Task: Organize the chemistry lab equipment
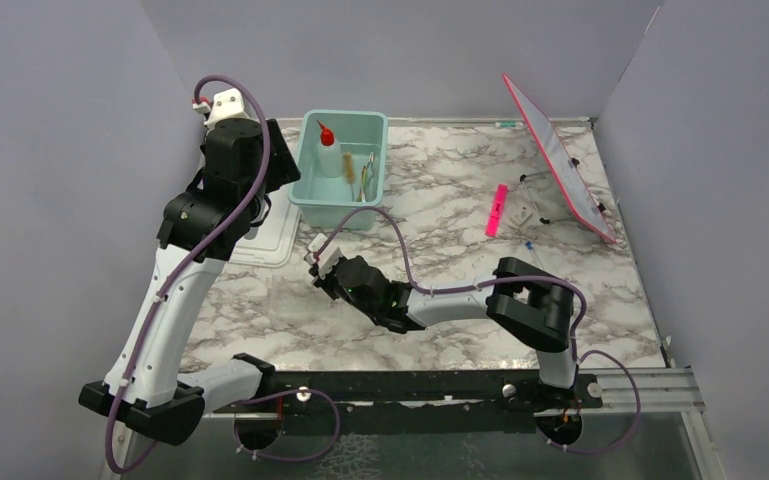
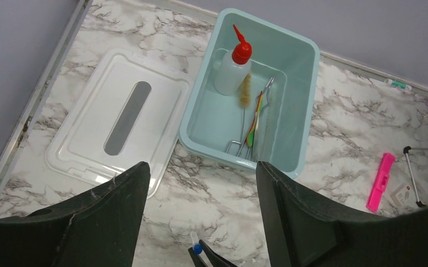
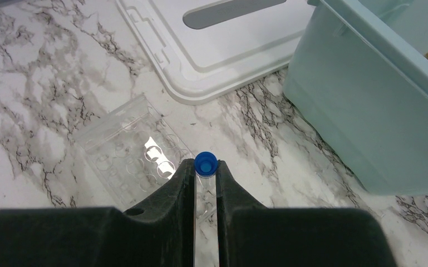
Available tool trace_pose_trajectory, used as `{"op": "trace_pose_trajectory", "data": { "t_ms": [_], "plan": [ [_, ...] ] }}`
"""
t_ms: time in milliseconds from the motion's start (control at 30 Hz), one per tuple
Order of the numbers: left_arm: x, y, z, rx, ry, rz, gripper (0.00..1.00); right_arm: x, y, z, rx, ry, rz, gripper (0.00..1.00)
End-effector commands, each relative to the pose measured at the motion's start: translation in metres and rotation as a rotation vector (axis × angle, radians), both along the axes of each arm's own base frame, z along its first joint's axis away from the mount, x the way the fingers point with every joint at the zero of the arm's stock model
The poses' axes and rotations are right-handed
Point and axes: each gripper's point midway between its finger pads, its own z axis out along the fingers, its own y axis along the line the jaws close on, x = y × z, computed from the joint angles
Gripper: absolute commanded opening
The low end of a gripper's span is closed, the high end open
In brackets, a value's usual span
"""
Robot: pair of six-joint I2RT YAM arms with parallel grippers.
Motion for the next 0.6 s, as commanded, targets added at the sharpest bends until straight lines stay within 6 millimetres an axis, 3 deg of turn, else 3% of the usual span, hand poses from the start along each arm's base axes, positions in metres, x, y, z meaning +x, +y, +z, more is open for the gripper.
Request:
{"op": "trace_pose_trajectory", "data": {
  "t_ms": [0, 267, 567],
  "plan": [
    [0.001, -0.004, -0.002, -0.013, 0.003, -0.018, 0.73, 0.002, 0.004, 0.004, 0.023, -0.016, -0.022, 0.09],
    [0.003, -0.006, -0.005, -0.012, 0.014, -0.022, 0.73, -0.002, 0.003, -0.008, -0.002, 0.029, -0.018, 0.09],
    [0.003, -0.006, -0.011, -0.009, 0.027, -0.022, 0.73, -0.004, 0.0, -0.009, -0.015, 0.054, -0.021, 0.09]
  ]
}}
